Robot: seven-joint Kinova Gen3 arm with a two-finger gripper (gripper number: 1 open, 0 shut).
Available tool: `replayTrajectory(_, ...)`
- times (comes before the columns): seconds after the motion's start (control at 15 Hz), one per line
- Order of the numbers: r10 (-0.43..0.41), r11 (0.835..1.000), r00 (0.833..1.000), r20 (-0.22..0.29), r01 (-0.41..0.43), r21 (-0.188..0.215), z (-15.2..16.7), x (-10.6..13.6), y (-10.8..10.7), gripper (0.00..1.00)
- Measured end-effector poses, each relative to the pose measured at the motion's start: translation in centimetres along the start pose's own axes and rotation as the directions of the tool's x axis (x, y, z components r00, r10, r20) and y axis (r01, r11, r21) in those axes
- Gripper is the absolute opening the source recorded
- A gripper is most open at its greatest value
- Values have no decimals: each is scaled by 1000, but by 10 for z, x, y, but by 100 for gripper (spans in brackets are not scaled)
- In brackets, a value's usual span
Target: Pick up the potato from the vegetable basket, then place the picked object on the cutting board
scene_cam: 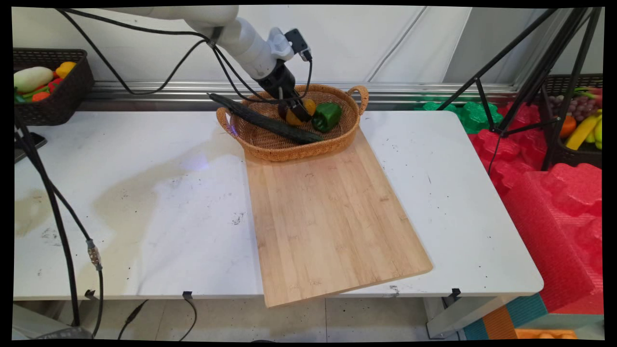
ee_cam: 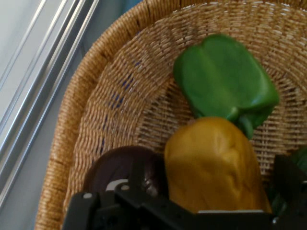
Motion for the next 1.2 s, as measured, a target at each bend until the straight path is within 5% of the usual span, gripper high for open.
replayTrajectory(0.2, 2, 1000, 1000, -9, -2, -2, 6, 1, 1, 100)
replayTrajectory(0.27, 0, 1000, 1000, -14, 0, 0, 7, 1, 2, 0)
replayTrajectory(0.8, -19, 999, 999, -43, 21, 39, -9, -1, 10, 0)
replayTrajectory(1.2, -52, 992, 993, -106, 64, 111, -65, 14, 31, 0)
